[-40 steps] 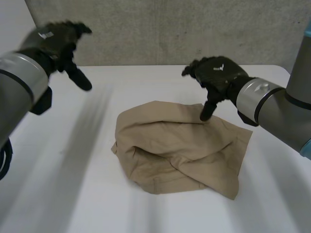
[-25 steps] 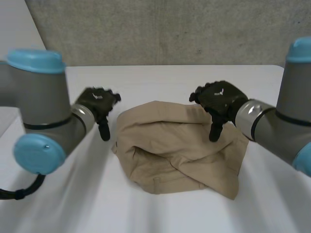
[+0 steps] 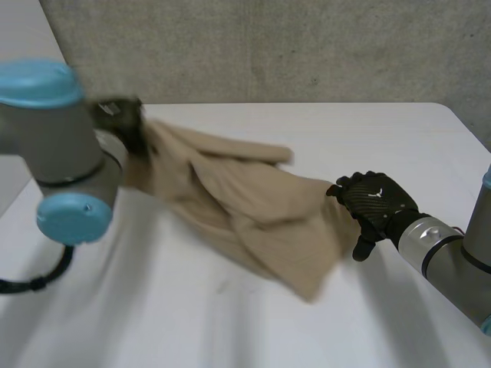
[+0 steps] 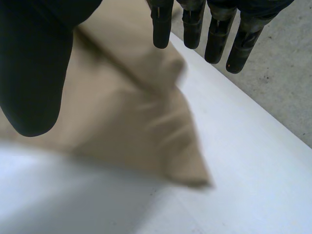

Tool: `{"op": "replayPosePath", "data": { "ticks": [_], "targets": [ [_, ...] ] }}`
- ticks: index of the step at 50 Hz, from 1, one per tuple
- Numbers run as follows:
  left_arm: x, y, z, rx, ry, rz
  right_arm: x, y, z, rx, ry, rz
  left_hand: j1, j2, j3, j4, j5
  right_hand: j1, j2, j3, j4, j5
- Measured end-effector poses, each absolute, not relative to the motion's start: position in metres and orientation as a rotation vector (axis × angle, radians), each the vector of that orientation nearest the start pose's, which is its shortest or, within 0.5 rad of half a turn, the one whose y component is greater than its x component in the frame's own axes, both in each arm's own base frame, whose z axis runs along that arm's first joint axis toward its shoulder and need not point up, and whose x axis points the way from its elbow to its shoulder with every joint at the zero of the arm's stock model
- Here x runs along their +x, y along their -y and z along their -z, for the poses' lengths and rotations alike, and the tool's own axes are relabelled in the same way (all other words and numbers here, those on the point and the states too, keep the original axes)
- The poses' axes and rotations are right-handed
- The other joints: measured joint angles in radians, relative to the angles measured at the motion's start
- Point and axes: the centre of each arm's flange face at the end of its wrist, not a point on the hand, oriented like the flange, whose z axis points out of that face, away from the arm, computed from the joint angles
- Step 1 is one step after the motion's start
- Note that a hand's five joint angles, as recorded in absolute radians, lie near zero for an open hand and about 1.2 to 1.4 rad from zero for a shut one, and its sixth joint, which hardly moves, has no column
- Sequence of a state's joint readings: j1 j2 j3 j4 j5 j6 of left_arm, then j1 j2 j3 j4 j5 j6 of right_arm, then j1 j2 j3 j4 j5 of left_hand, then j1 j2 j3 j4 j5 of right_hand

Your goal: Fold the shorts.

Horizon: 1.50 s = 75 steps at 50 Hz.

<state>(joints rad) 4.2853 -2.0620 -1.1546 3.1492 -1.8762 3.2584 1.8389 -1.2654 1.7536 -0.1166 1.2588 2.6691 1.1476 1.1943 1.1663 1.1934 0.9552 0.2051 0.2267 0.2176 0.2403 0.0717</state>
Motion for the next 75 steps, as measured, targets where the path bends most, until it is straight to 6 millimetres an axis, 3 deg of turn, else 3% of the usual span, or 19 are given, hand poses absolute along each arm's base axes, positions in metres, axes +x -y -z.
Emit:
{"op": "replayPosePath", "data": {
  "ticks": [1,2,4,8,12,19,22,24,27,28,30,33,38,41,44,46,53,59,75],
  "targets": [
    [-0.259,0.330,-0.279,0.216,-2.180,2.220,0.236,0.259,-0.173,-1.132,-2.189,1.711,0.000,0.000,0.000,0.000,0.000,0.000,0.000,0.000,0.000,0.000],
    [-0.259,0.330,-0.279,0.216,-2.180,2.220,0.236,0.259,-0.173,-1.132,-2.189,1.711,0.000,0.000,0.000,0.000,0.000,0.000,0.000,0.000,0.000,0.000],
    [-0.253,0.327,-0.318,0.104,-2.020,2.381,0.236,0.260,-0.174,-1.130,-2.181,1.724,0.000,0.002,0.005,0.000,0.000,0.000,0.000,0.000,0.000,0.000],
    [-0.258,0.313,-0.367,0.101,-1.832,2.615,0.236,0.259,-0.173,-1.130,-2.176,1.735,0.000,0.005,0.007,0.004,0.000,0.000,0.000,0.000,0.000,0.000],
    [-0.282,0.297,-0.381,0.248,-1.787,2.749,0.236,0.258,-0.172,-1.130,-2.177,1.735,0.000,0.007,0.013,0.005,0.000,0.000,0.000,0.000,0.000,0.000],
    [-0.352,0.262,-0.337,0.687,-1.951,2.792,0.236,0.256,-0.172,-1.129,-2.178,1.736,-0.004,-0.015,0.001,-0.011,-0.002,0.000,0.000,0.000,0.000,0.000],
    [-0.380,0.241,-0.301,0.917,-2.076,2.720,0.235,0.256,-0.173,-1.128,-2.177,1.741,-0.304,-0.330,-0.300,-0.316,-0.253,0.000,0.000,0.000,0.000,0.000],
    [-0.397,0.221,-0.273,1.122,-2.173,2.629,0.235,0.256,-0.174,-1.124,-2.174,1.750,-0.741,-0.721,-0.645,-0.718,-0.618,0.000,0.000,0.000,0.000,0.000],
    [-0.404,0.207,-0.257,1.257,-2.229,2.556,0.235,0.257,-0.174,-1.119,-2.173,1.757,-0.905,-0.902,-0.833,-0.877,-0.788,0.000,0.000,0.000,0.000,0.000],
    [-0.410,0.191,-0.240,1.414,-2.289,2.452,0.235,0.258,-0.176,-1.105,-2.171,1.766,-0.940,-0.971,-0.936,-0.968,-0.908,0.000,0.000,0.000,0.000,0.000],
    [-0.410,0.187,-0.237,1.446,-2.301,2.423,0.234,0.258,-0.176,-1.101,-2.171,1.767,-0.940,-0.971,-0.937,-0.969,-0.911,0.000,0.000,0.000,0.000,0.000],
    [-0.405,0.186,-0.236,1.464,-2.323,2.360,0.234,0.260,-0.179,-1.066,-2.169,1.777,-0.940,-0.971,-0.937,-0.969,-0.911,0.000,0.000,0.000,0.000,0.000],
    [-0.379,0.203,-0.259,1.244,-2.305,2.352,0.231,0.266,-0.188,-1.008,-2.165,1.817,-0.940,-0.971,-0.937,-0.969,-0.911,0.000,0.000,0.000,0.000,0.000],
    [-0.351,0.216,-0.284,1.011,-2.259,2.375,0.227,0.273,-0.209,-0.948,-2.145,1.916,-0.940,-0.971,-0.937,-0.969,-0.911,0.000,0.000,0.000,0.000,0.000],
    [-0.347,0.217,-0.288,0.984,-2.251,2.379,0.227,0.273,-0.211,-0.941,-2.143,1.927,-0.940,-0.971,-0.937,-0.969,-0.911,0.000,0.000,0.000,0.000,0.000],
    [-0.316,0.223,-0.314,0.778,-2.188,2.409,0.223,0.282,-0.245,-0.848,-2.105,2.080,-0.940,-0.972,-0.937,-0.969,-0.911,0.000,0.000,0.000,0.000,0.000],
    [-0.281,0.229,-0.342,0.594,-2.150,2.431,0.218,0.289,-0.303,-0.691,-2.025,2.285,-0.940,-0.972,-0.937,-0.969,-0.911,0.000,0.000,0.000,0.000,0.000],
    [-0.255,0.232,-0.362,0.498,-2.212,2.357,0.216,0.285,-0.343,-0.598,-2.051,2.273,-0.940,-0.974,-0.937,-0.971,-0.911,0.000,0.000,-0.004,0.000,0.000],
    [-0.247,0.221,-0.361,0.587,-2.338,2.221,0.221,0.279,-0.336,-0.546,-2.131,2.077,-0.940,-0.983,-0.942,-0.978,-0.911,0.000,0.000,-0.004,0.000,0.000]
  ]
}}
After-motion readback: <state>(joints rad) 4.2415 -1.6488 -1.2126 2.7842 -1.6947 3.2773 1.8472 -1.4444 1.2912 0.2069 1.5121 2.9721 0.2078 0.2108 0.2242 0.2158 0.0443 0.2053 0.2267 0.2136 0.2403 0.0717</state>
